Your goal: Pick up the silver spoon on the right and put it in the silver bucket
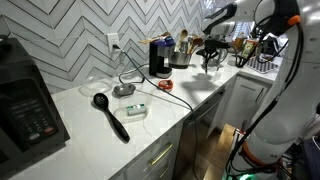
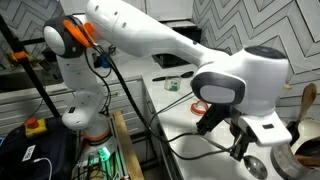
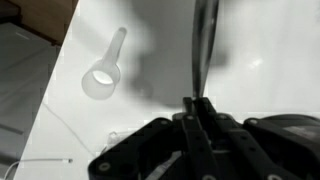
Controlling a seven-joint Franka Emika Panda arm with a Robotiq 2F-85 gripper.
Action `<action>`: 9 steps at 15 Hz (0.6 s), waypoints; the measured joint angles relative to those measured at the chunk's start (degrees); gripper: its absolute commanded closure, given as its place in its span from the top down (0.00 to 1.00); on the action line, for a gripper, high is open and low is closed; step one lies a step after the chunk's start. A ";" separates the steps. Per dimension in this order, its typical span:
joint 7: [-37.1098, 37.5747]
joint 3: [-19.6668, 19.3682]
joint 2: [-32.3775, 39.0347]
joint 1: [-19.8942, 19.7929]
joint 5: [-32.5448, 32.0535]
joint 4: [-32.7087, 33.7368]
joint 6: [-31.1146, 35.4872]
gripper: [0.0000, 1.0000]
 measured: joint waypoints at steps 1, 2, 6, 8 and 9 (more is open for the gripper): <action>0.00 0.21 -2.82 0.70 -1.98 -0.61 1.12 0.03; 0.00 0.67 -5.52 1.21 -3.91 -1.13 2.27 0.03; 0.01 3.80 -13.34 2.37 -9.79 -2.92 9.60 0.03; -0.41 5.11 -14.91 2.68 -10.16 -3.89 16.13 0.11; -0.53 5.36 -15.00 2.74 -10.12 -3.94 16.93 0.11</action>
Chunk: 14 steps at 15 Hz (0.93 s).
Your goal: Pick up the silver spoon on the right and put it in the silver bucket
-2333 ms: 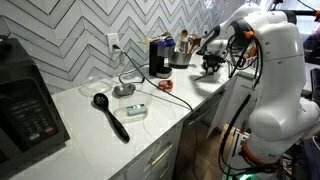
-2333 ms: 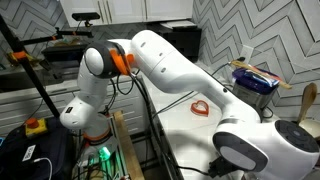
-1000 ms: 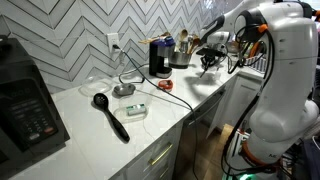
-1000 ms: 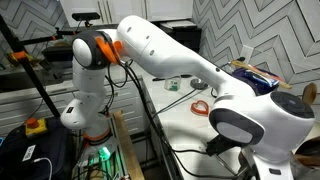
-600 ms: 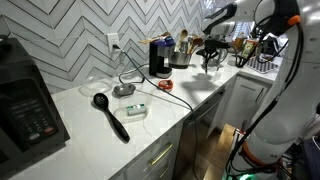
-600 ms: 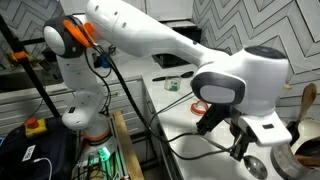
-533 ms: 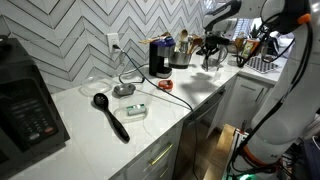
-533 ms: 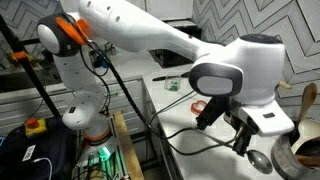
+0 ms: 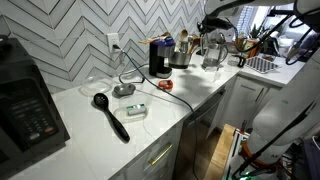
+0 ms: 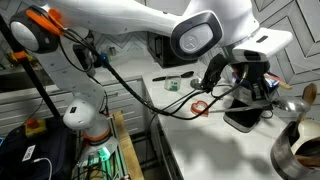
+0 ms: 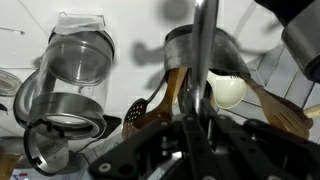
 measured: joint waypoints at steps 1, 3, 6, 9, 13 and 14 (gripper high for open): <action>0.00 0.06 0.10 0.00 0.00 0.06 -0.06 0.11; 0.00 0.03 0.31 -0.11 0.00 0.06 -0.06 0.03; 1.70 0.15 0.56 -0.38 -2.26 -0.05 5.59 0.03; 2.16 0.74 1.66 -0.42 -3.91 0.70 16.95 0.03; 2.13 0.61 6.55 -0.57 -4.91 1.00 35.63 0.03; 2.10 0.55 8.35 -0.70 -5.08 1.10 40.55 0.03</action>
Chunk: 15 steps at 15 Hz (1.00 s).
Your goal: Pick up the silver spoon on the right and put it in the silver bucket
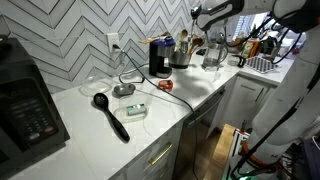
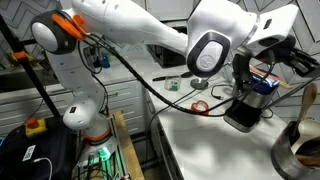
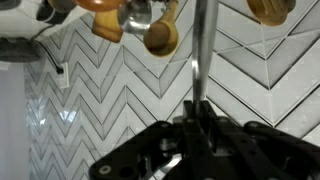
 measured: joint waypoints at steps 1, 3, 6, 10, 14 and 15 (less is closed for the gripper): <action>-0.12 -0.17 1.98 -0.12 -0.11 0.21 5.06 0.03; -2.34 -0.82 6.08 -0.50 1.09 0.58 14.84 0.03; -5.39 -2.73 12.01 -1.17 1.50 0.59 29.64 0.03; -11.92 -3.46 18.76 -2.50 6.20 1.55 46.24 0.03; -21.72 -3.44 22.02 -1.45 15.76 2.44 51.89 0.03; -22.21 -3.44 22.09 -1.25 16.16 2.57 51.90 0.03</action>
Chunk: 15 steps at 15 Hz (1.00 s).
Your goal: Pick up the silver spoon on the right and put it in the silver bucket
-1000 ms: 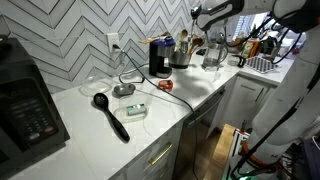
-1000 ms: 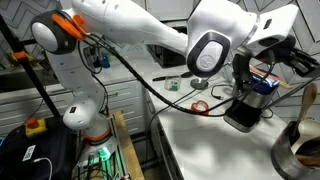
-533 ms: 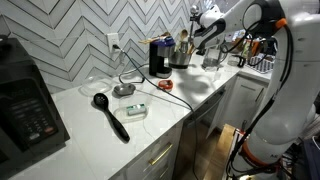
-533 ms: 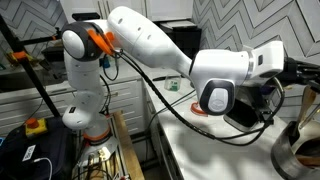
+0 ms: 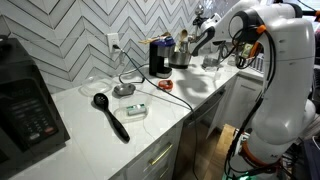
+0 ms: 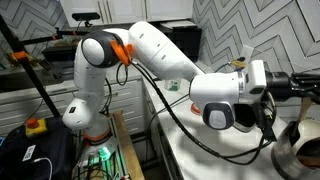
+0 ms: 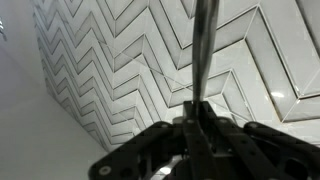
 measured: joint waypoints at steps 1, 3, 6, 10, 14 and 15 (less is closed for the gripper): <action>-0.06 0.14 -0.02 -0.01 0.02 0.06 0.00 0.03; 0.09 0.63 -0.01 -0.08 -0.41 -0.03 -0.10 0.03; 1.86 2.09 -0.02 -0.20 -2.84 -1.53 -0.72 0.03; 2.21 3.14 0.57 -0.19 -3.52 -2.77 -0.73 0.03; 2.08 3.02 1.85 -0.55 -1.88 -2.76 -0.73 0.03; 2.09 3.01 2.27 -0.69 -1.64 -2.77 -0.80 0.03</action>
